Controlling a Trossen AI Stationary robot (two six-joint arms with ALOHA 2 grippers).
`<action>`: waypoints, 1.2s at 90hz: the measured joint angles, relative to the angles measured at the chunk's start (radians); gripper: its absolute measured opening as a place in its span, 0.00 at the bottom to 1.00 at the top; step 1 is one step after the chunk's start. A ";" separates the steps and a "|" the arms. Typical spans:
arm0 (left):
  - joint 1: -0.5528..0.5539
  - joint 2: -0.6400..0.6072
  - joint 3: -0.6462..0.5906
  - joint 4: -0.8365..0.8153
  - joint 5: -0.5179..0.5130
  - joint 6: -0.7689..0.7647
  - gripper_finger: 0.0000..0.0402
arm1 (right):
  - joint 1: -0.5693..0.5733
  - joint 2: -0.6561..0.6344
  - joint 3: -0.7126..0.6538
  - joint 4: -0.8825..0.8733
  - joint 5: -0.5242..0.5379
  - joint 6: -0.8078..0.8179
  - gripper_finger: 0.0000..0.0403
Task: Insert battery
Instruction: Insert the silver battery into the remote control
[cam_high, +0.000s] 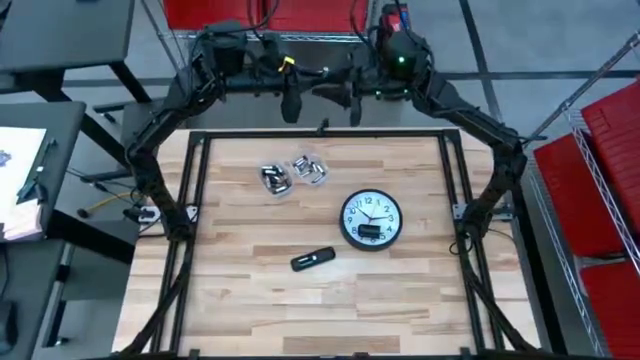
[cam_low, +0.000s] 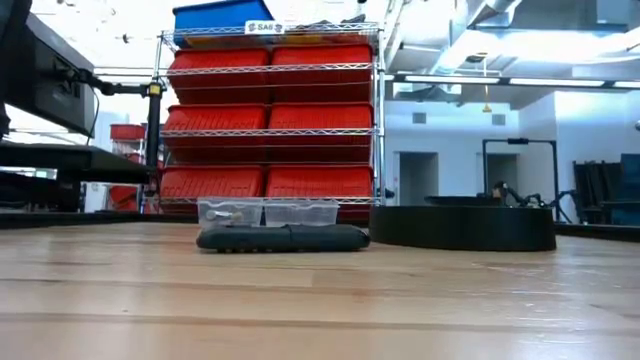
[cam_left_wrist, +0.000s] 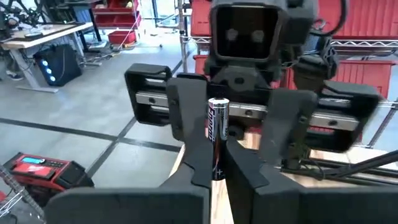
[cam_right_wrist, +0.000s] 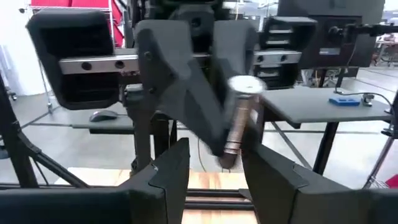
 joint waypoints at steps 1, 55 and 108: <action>0.001 0.000 0.000 0.000 0.000 0.000 0.00 | -0.001 0.000 0.000 0.000 0.000 0.002 0.32; 0.016 0.001 0.000 -0.002 -0.001 -0.006 0.00 | 0.000 0.000 0.000 0.024 -0.001 0.000 0.14; 0.009 0.001 0.002 -0.005 -0.002 -0.010 0.04 | -0.001 0.001 0.000 0.038 -0.007 0.018 0.03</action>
